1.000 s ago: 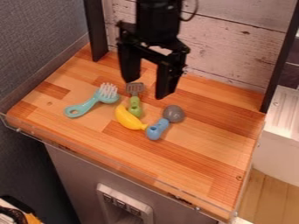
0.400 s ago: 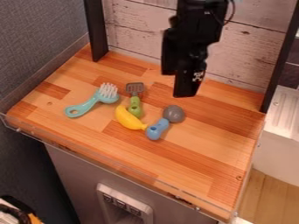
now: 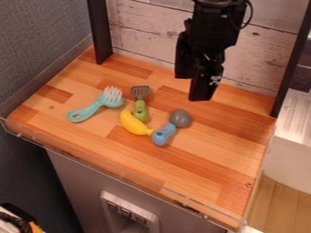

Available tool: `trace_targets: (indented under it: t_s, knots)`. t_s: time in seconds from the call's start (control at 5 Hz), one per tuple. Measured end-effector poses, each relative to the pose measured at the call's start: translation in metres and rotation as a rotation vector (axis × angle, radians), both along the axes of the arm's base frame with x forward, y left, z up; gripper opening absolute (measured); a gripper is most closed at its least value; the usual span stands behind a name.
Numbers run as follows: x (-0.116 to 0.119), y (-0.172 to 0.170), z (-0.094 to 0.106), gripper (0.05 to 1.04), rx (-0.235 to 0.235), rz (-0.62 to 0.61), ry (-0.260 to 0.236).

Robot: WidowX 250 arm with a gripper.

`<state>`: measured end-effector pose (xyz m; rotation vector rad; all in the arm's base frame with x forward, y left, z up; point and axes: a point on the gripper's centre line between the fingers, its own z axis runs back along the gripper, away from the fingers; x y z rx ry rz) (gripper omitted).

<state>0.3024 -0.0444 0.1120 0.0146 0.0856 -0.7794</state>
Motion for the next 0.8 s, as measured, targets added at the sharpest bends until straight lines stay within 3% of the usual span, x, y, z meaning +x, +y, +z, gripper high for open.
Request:
trace_targets:
  t_s: [0.4,0.6,0.8]
  knots:
    - [0.001,0.019,-0.003,0.998,0.016,0.300,0.005]
    - [-0.009,0.025,-0.022,0.999,0.022,0.338,0.020]
    - [-0.009,0.028,-0.035,0.999,0.013,0.276,-0.009]
